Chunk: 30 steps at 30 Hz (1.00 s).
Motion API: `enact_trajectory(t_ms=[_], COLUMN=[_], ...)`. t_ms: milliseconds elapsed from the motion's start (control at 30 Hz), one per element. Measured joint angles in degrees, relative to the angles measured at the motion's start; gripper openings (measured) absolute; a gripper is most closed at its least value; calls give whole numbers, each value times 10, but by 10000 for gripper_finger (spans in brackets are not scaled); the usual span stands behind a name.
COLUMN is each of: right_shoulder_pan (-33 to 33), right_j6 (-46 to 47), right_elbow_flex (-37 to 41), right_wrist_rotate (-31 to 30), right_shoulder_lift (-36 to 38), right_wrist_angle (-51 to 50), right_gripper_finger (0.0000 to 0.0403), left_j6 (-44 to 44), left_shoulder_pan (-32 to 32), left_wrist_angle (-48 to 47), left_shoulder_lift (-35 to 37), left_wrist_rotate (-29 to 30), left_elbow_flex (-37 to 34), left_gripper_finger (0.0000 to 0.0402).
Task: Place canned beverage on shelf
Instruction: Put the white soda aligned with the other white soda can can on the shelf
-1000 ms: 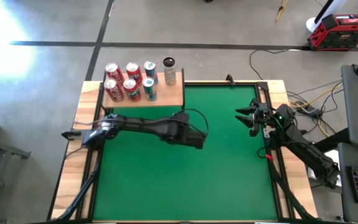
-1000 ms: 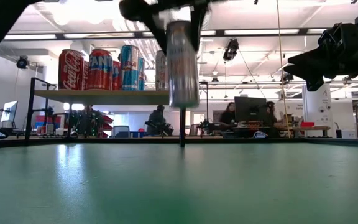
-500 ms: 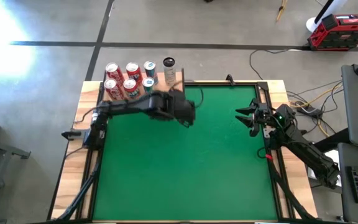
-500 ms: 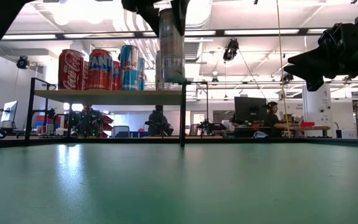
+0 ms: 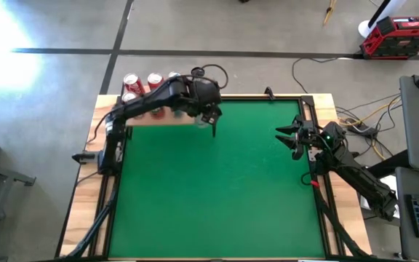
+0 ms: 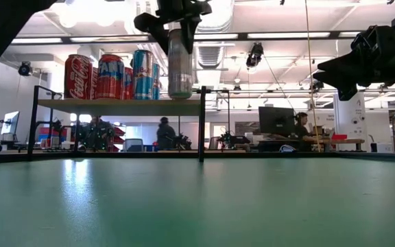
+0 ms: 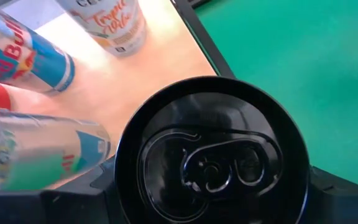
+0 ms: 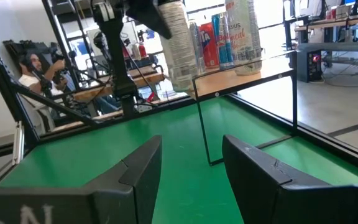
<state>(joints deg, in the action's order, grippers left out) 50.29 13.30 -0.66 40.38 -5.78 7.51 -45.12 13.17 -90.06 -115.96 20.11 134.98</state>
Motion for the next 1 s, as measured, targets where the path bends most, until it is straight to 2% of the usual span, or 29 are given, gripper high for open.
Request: enact_trajectory(t_ms=[200, 500, 1000], right_shoulder_pan=[0, 0, 0], right_j6=[0, 0, 0], right_elbow_flex=[0, 0, 0], right_wrist_rotate=[0, 0, 0], right_shoulder_lift=[0, 0, 0], right_wrist_angle=[0, 0, 0], right_gripper_finger=[162, 162, 162], left_j6=[26, 9, 6], left_shoulder_pan=[25, 55, 70], left_wrist_angle=[1, 11, 31], left_shoulder_lift=[0, 0, -1], left_wrist_rotate=[0, -1, -2], left_elbow_flex=[0, 0, 0], left_gripper_finger=[255, 255, 255])
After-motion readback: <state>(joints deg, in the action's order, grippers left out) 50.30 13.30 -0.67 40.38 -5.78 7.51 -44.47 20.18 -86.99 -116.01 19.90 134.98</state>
